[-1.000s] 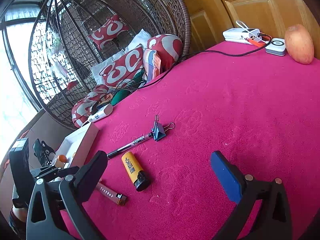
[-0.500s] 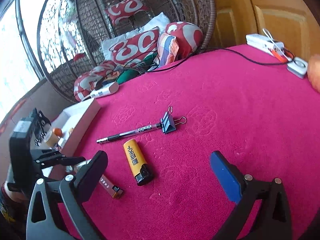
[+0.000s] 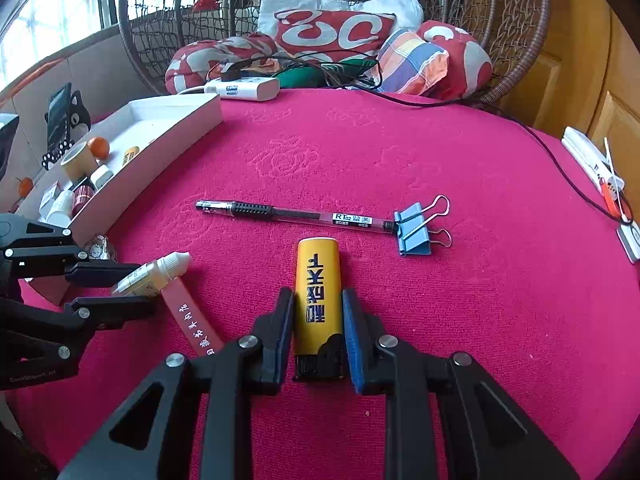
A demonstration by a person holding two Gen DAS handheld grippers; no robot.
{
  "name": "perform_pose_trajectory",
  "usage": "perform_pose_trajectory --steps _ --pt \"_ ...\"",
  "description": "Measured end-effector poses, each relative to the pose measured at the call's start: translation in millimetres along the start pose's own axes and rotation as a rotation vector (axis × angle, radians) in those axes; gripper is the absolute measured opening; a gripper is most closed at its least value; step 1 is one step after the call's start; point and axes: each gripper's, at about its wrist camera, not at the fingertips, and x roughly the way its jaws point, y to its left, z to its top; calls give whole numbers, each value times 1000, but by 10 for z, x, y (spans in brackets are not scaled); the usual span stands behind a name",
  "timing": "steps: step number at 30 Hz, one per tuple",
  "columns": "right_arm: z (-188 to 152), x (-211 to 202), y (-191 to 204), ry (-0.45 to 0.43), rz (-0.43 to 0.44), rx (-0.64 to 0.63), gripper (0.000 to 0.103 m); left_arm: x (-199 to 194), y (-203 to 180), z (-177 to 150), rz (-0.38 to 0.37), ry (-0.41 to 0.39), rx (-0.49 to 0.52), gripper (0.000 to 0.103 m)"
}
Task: Organize rigid objects
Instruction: 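Grasp the small dropper bottle with the left tool while the right tool grasps the yellow lighter, then carry the dropper bottle in the left tool while the right tool carries the lighter to the tray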
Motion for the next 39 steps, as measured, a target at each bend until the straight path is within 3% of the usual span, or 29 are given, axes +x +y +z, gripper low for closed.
perform_pose_trajectory --steps 6,12,21,39 --pt "13 -348 -147 -120 41 133 23 -236 30 35 -5 -89 -49 19" --pt "93 -608 -51 -195 91 172 23 -502 39 46 2 -172 -70 19" --pt "233 -771 158 -230 129 154 23 -814 204 -8 14 -247 -112 19" --pt "371 -879 513 -251 150 90 23 -1067 457 -168 37 -318 -186 19"
